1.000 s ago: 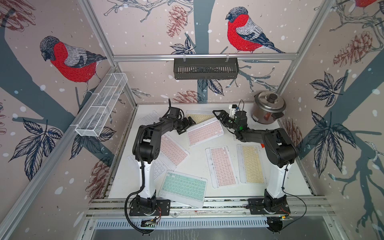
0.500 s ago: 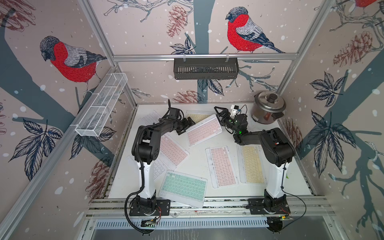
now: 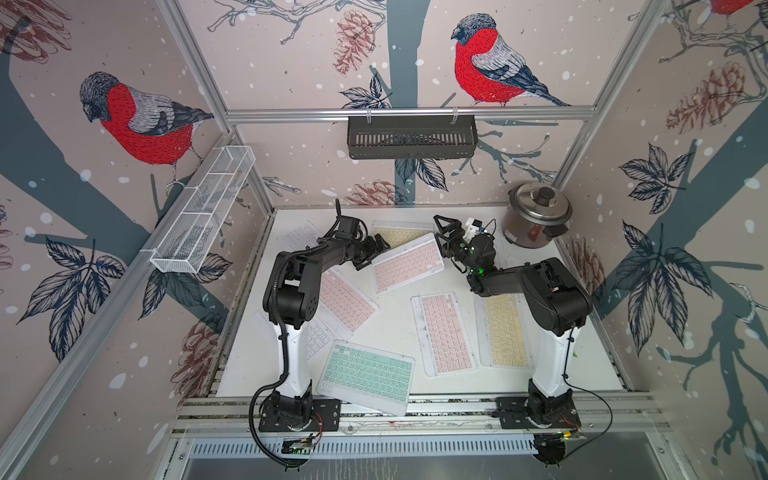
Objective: Stack the numeric keypads
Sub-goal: Pick up the numeric keypad from the center of the board.
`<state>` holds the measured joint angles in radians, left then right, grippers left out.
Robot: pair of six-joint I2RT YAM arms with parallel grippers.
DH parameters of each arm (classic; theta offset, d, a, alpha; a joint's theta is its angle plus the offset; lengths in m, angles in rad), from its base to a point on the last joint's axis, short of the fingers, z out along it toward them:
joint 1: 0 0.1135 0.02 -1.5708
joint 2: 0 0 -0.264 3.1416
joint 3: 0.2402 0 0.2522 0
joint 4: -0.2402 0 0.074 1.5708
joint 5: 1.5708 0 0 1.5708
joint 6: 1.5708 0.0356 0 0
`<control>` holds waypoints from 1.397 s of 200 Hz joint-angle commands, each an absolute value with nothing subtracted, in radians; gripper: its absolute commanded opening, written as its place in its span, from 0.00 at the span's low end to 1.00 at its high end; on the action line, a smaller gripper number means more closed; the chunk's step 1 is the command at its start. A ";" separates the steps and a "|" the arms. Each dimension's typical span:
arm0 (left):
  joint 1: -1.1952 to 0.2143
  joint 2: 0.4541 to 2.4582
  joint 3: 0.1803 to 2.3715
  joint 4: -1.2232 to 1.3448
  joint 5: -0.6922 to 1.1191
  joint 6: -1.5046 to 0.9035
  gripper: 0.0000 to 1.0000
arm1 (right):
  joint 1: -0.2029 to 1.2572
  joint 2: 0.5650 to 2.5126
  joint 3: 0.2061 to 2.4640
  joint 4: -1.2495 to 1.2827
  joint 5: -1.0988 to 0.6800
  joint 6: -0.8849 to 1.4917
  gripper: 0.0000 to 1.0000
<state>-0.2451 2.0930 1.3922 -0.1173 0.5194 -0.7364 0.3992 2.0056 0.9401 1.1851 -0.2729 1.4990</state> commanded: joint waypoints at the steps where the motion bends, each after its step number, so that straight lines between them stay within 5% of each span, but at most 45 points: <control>1: -0.267 2.100 1.379 -0.107 0.682 -0.775 0.97 | 0.445 2.024 0.933 1.118 -0.461 1.652 1.00; 80: -0.266 2.086 1.376 -0.107 0.679 -0.773 0.97 | 0.458 1.976 0.895 1.114 -0.404 1.690 1.00; 165: -0.267 2.091 1.382 -0.102 0.673 -0.782 0.97 | 0.462 1.859 0.926 0.711 -0.488 1.539 1.00; 279: -0.267 2.086 1.356 -0.049 0.674 -0.836 0.97 | 0.524 1.876 0.992 0.737 -0.573 1.658 1.00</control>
<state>-0.2649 2.0918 1.3563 -0.0650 0.6533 -0.8154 0.5159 1.8740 0.9741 0.7128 -0.5507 1.6249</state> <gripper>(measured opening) 0.973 0.997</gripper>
